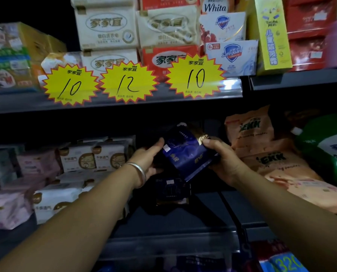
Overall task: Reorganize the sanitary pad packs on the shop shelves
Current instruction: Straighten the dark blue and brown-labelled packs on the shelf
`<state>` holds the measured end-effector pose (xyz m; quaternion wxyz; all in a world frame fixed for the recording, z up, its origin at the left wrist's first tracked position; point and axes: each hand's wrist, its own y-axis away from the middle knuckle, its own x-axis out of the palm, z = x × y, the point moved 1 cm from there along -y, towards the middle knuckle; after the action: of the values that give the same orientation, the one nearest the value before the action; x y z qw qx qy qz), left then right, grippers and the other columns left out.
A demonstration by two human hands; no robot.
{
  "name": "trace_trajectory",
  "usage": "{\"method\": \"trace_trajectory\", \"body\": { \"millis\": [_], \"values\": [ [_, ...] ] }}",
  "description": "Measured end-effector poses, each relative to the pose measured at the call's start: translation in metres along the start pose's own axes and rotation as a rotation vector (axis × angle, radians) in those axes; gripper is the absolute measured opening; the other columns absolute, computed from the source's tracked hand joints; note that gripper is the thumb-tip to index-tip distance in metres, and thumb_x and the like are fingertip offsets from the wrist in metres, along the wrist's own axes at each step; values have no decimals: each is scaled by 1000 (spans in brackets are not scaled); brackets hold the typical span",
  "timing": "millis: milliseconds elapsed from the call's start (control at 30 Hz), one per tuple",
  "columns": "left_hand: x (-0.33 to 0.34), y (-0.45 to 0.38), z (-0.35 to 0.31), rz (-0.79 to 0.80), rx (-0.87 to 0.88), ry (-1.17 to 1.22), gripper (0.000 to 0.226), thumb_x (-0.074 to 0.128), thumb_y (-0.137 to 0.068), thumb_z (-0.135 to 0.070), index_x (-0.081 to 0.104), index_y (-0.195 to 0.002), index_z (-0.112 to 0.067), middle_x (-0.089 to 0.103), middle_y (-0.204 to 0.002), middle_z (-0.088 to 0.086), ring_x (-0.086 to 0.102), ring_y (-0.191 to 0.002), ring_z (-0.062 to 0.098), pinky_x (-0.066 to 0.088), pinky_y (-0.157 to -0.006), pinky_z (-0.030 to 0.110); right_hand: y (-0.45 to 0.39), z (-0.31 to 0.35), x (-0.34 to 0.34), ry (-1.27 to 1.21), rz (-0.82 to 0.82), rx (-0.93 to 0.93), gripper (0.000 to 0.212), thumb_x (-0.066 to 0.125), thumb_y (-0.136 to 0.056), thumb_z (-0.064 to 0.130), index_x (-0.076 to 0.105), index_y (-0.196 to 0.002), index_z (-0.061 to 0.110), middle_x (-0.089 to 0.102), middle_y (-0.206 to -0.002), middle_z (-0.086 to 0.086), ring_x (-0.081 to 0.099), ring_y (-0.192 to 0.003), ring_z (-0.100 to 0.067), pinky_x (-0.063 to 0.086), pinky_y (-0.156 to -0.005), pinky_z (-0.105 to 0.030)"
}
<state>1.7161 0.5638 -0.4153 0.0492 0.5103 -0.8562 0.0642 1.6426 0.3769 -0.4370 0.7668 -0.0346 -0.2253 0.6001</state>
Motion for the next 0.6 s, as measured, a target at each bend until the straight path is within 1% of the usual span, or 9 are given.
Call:
{"method": "trace_trajectory", "body": {
  "millis": [67, 100, 133, 200, 300, 400, 500, 533, 600],
  "values": [
    [1, 5, 4, 134, -115, -25, 45, 57, -85, -44, 61, -117, -12, 67, -111, 14, 66, -94, 32, 55, -76, 48, -2, -4, 0, -18, -2, -33, 58, 74, -50, 35, 60, -101, 13, 65, -93, -8, 62, -85, -23, 52, -71, -32],
    [2, 7, 5, 194, -139, -16, 43, 59, -84, -41, 62, -116, -13, 67, -112, 15, 66, -97, 33, 54, -78, 51, -2, -6, 0, -32, 9, -41, 59, 74, -48, 35, 60, -101, 14, 66, -93, -7, 63, -84, -21, 53, -69, -31],
    [3, 8, 6, 212, -138, -3, 41, 61, -84, -36, 61, -117, -12, 67, -112, 16, 65, -98, 33, 54, -79, 53, -3, -8, 0, -32, 30, -41, 63, 74, -48, 34, 59, -106, 14, 66, -96, -7, 63, -86, -21, 52, -70, -31],
    [4, 7, 7, 164, -96, 14, 38, 63, -86, -24, 60, -120, -9, 67, -111, 16, 65, -97, 31, 54, -78, 52, -5, -10, -1, 1, 85, -6, 79, 74, -52, 32, 52, -125, 13, 63, -114, -13, 61, -100, -26, 52, -75, -33],
    [4, 1, 8, 44, -21, 22, 38, 66, -82, -16, 59, -119, -9, 70, -95, 10, 67, -83, 24, 56, -66, 42, -7, -10, -5, 45, 194, 84, 93, 74, -55, 28, 37, -141, 22, 58, -129, -14, 57, -115, -30, 52, -82, -37],
    [0, -7, 6, -22, 87, -27, 45, 70, -77, -9, 56, -120, -14, 70, -91, 6, 67, -75, 21, 55, -60, 38, -10, -11, -6, 80, 297, 142, 86, 74, -62, 31, 38, -141, 25, 59, -129, -13, 57, -116, -31, 50, -89, -44],
    [1, -11, -2, -2, 203, -71, 48, 68, -76, 1, 57, -121, -11, 70, -90, 6, 68, -69, 17, 57, -59, 30, -15, -10, -2, 85, 204, 93, 82, 77, -62, 32, 43, -136, 26, 63, -124, -12, 59, -110, -29, 41, -100, -51],
    [1, -13, -6, 7, 243, -92, 51, 69, -74, 3, 58, -122, -11, 70, -90, 4, 68, -68, 15, 56, -59, 26, -18, -8, -2, 64, 156, 74, 84, 78, -61, 26, 42, -137, 28, 66, -120, -10, 61, -105, -26, 43, -97, -50],
    [-2, -18, -12, 49, 308, -212, 66, 78, -61, -3, 58, -122, -16, 70, -95, -2, 68, -77, 11, 56, -68, 22, -23, -1, -3, 80, 129, 81, 92, 81, -62, 14, 35, -139, 34, 70, -111, -3, 66, -97, -22, 53, -83, -42]
  ]
}}
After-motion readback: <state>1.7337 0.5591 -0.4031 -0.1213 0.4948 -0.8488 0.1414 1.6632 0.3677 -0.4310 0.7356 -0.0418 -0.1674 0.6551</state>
